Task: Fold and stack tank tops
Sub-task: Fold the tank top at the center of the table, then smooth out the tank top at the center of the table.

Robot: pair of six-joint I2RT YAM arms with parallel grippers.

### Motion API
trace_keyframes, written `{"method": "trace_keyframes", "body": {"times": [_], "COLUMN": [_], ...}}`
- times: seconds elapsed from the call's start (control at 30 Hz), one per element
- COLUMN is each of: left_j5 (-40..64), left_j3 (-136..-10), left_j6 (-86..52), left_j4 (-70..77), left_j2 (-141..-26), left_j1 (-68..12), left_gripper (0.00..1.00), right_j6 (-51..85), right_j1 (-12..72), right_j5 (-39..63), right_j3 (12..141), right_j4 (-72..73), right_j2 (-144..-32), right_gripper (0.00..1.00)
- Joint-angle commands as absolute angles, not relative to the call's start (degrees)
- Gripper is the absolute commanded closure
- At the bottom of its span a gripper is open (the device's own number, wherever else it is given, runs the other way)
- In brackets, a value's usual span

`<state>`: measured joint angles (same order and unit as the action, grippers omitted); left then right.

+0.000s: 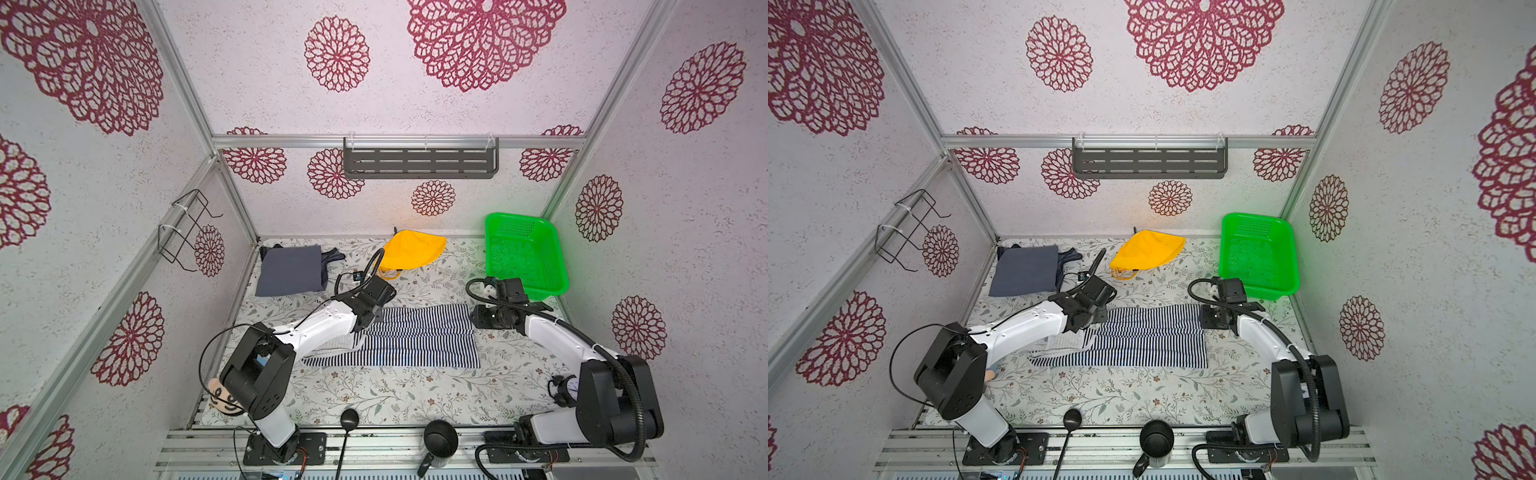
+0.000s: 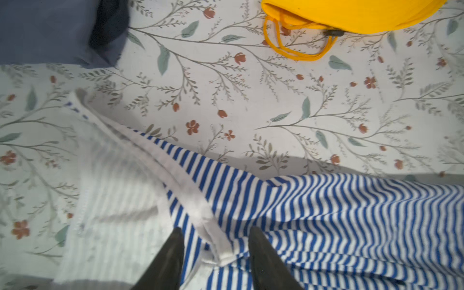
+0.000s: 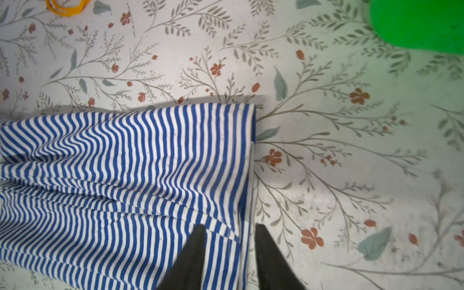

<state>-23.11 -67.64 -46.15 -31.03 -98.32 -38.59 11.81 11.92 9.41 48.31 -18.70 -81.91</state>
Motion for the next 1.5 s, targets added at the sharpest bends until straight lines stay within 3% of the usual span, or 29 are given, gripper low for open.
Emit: {"method": "trace_keyframes", "body": {"times": [0.0, 0.23, 0.57, 0.77, 1.03, 1.2, 1.47], "left_j5": [-16.51, -12.09, -12.42, -15.62, -14.06, -10.89, -16.46], "left_j3": [-70.86, -66.53, -57.93, -61.34, -65.57, -60.34, -63.03], "left_j6": [-44.85, -47.33, -50.62, -48.68, -49.48, -53.29, -50.39], "left_j4": [-28.03, -26.16, -28.80, -32.28, -27.51, -19.50, -22.30], "left_j2": [-102.92, -104.88, -98.12, -95.00, -100.22, -101.71, -100.63], "left_j1": [-38.92, -39.28, -40.76, -40.35, -39.93, -36.83, -35.87], "left_gripper": [0.64, 0.67, 0.70, 0.67, 0.63, 0.63, 0.60], "right_j6": [14.74, 14.80, 13.52, 14.20, 18.21, 18.48, 13.46], "right_j1": [13.90, 15.24, 16.35, 16.27, 16.45, 15.84, 15.79], "right_j5": [9.41, 8.00, 5.19, 5.32, 10.59, 8.18, 5.68], "right_j3": [50.60, 51.72, 45.25, 47.75, 44.70, 42.83, 51.00], "right_j4": [-15.46, -15.24, -18.12, -20.19, -14.49, -13.53, -16.72], "right_j2": [-86.40, -90.83, -86.81, -83.51, -84.63, -87.57, -84.63], "right_gripper": [0.75, 0.77, 0.75, 0.73, 0.72, 0.73, 0.71]}}
